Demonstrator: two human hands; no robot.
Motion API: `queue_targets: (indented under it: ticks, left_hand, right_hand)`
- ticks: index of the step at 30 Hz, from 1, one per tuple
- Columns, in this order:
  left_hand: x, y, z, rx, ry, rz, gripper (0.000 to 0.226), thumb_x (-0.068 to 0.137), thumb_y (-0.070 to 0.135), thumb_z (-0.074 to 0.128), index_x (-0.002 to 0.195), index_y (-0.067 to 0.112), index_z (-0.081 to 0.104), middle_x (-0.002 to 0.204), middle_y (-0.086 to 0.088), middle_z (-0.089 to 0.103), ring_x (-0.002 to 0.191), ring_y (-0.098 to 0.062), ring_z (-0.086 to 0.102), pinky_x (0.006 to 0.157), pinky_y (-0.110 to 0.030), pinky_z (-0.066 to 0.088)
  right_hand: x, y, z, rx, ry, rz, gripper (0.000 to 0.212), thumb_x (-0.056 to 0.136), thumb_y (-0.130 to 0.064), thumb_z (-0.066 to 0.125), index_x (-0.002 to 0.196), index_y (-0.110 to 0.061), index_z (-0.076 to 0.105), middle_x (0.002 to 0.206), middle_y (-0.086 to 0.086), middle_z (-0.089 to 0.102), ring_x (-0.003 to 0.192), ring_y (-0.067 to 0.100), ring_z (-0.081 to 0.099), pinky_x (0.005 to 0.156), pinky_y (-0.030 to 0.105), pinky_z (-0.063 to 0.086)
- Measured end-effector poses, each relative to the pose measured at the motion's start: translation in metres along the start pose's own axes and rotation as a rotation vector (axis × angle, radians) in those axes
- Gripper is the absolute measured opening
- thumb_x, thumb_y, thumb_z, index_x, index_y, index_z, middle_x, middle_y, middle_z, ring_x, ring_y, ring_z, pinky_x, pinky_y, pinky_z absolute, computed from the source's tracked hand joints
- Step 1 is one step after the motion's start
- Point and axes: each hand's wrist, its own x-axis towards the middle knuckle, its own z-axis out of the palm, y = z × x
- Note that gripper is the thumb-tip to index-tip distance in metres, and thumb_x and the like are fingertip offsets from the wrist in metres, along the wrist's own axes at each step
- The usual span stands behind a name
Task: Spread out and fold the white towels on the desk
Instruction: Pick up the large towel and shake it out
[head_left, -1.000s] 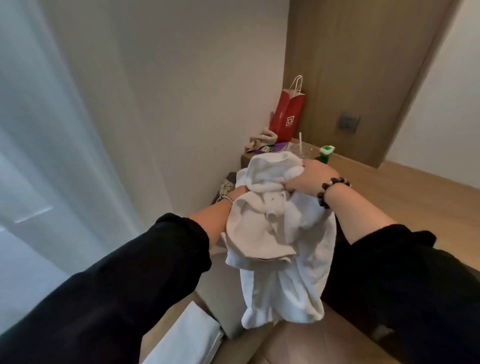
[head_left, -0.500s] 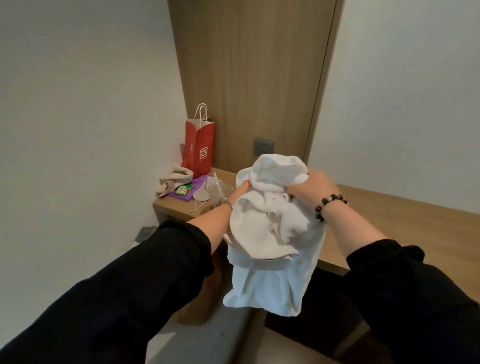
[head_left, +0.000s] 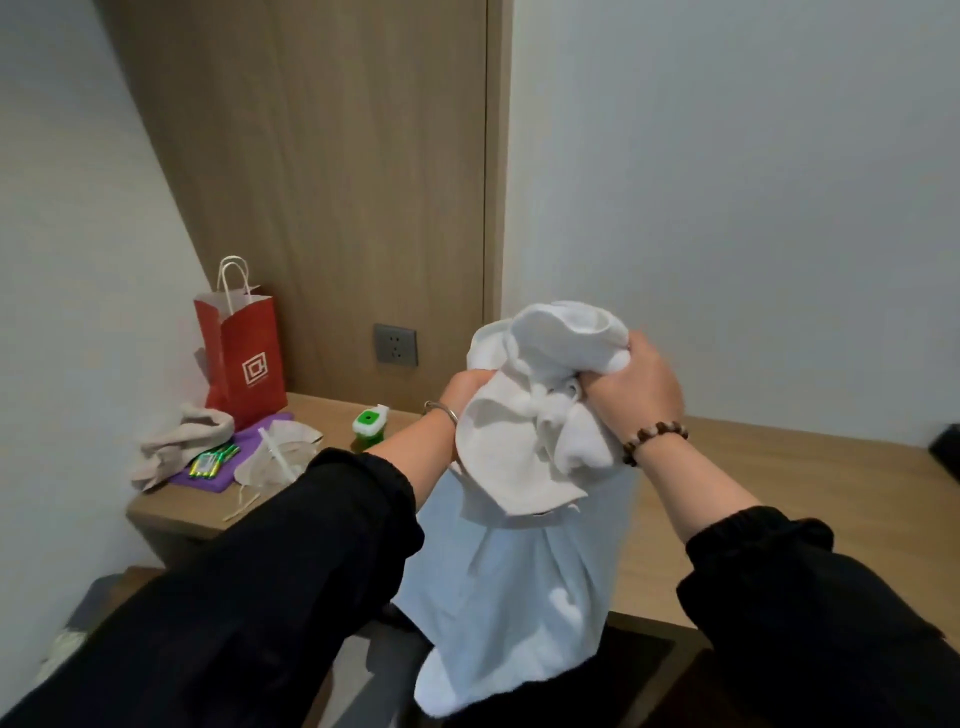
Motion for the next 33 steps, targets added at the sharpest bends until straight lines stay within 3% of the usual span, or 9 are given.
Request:
queue_targets:
  ticks: [2, 4, 6, 10, 14, 18, 25, 28, 33]
  left_hand:
    - [0.026, 0.009, 0.025, 0.07, 0.006, 0.044, 0.015, 0.092, 0.013, 0.057, 0.079, 0.009, 0.061, 0.075, -0.003, 0.059, 0.069, -0.015, 0.051, 0.048, -0.016, 0.042]
    - [0.058, 0.009, 0.058, 0.048, -0.041, 0.047, 0.023, 0.095, 0.018, 0.054, 0.117, 0.013, 0.058, 0.112, -0.007, 0.063, 0.093, -0.019, 0.056, 0.066, -0.021, 0.047]
    - [0.089, -0.008, 0.087, -0.055, -0.043, -0.032, 0.062, 0.097, 0.02, 0.051, 0.15, 0.02, 0.017, 0.146, -0.009, 0.037, 0.123, -0.026, 0.046, 0.091, -0.032, 0.045]
    - [0.132, -0.063, 0.141, -0.18, 0.002, -0.183, 0.078, 0.096, 0.019, 0.053, 0.151, 0.028, -0.002, 0.147, -0.005, 0.036, 0.123, -0.023, 0.049, 0.09, -0.038, 0.046]
    - [0.157, -0.111, 0.177, 0.331, 0.026, -0.151, 0.062, 0.095, 0.022, 0.052, 0.149, 0.015, 0.022, 0.153, -0.006, 0.028, 0.136, -0.023, 0.034, 0.109, -0.032, 0.029]
    - [0.16, -0.152, 0.199, 0.697, -0.045, -0.238, 0.078, 0.089, 0.037, 0.059, 0.15, 0.017, 0.014, 0.158, -0.006, 0.011, 0.144, -0.021, 0.014, 0.112, -0.03, 0.017]
    - [0.134, -0.2, 0.21, 0.799, -0.149, -0.163, 0.12, 0.064, 0.04, 0.083, 0.151, 0.025, 0.001, 0.157, -0.001, -0.017, 0.145, -0.013, -0.004, 0.109, -0.022, 0.01]
    - [0.114, -0.219, 0.211, 1.023, -0.16, -0.155, 0.112, 0.053, 0.054, 0.083, 0.146, 0.03, 0.024, 0.157, 0.007, -0.008, 0.144, -0.01, -0.008, 0.115, -0.046, 0.008]
    - [0.098, -0.242, 0.214, 1.357, -0.197, -0.172, 0.12, 0.07, 0.046, 0.075, 0.149, 0.019, -0.011, 0.157, 0.003, -0.014, 0.144, -0.017, -0.014, 0.115, -0.049, 0.003]
  right_hand:
    - [0.025, 0.026, -0.013, -0.02, 0.086, -0.043, 0.042, 0.072, -0.039, 0.061, 0.112, -0.028, 0.052, 0.107, 0.006, 0.06, 0.089, 0.034, 0.059, 0.07, 0.035, 0.048]
    - [0.053, 0.064, -0.022, -0.073, 0.099, -0.056, 0.05, 0.073, -0.04, 0.061, 0.12, -0.028, 0.048, 0.112, 0.009, 0.053, 0.093, 0.035, 0.057, 0.072, 0.037, 0.047]
    - [0.08, 0.112, -0.026, -0.174, -0.07, 0.01, 0.063, 0.075, -0.041, 0.063, 0.131, -0.029, 0.039, 0.12, 0.01, 0.044, 0.108, 0.035, 0.05, 0.084, 0.041, 0.047]
    - [0.105, 0.213, -0.022, -0.383, -0.557, 0.124, 0.097, 0.078, -0.045, 0.07, 0.15, -0.024, 0.008, 0.148, 0.016, 0.022, 0.136, 0.035, 0.025, 0.108, 0.045, 0.031]
    - [0.111, 0.285, -0.008, -0.46, -0.724, 0.061, 0.096, 0.083, -0.053, 0.061, 0.152, -0.023, 0.002, 0.158, 0.01, 0.003, 0.144, 0.032, 0.008, 0.114, 0.043, 0.019]
    - [0.115, 0.315, 0.007, -0.421, -0.85, -0.013, 0.098, 0.08, -0.055, 0.063, 0.151, -0.03, -0.001, 0.159, 0.008, -0.004, 0.145, 0.03, 0.003, 0.115, 0.043, 0.015]
    - [0.113, 0.313, 0.044, -0.414, -0.832, -0.293, 0.112, 0.069, -0.057, 0.07, 0.144, -0.047, -0.012, 0.155, -0.001, -0.021, 0.144, 0.025, -0.011, 0.112, 0.058, 0.005]
    - [0.113, 0.313, 0.054, -0.52, -0.884, -0.495, 0.102, 0.078, -0.054, 0.063, 0.145, -0.045, -0.013, 0.154, 0.003, -0.025, 0.144, 0.029, -0.015, 0.11, 0.062, 0.003]
    - [0.115, 0.286, 0.08, -0.561, -0.758, -0.957, 0.09, 0.083, -0.031, 0.065, 0.146, -0.041, 0.001, 0.157, 0.012, -0.016, 0.143, 0.035, -0.013, 0.108, 0.065, -0.005]
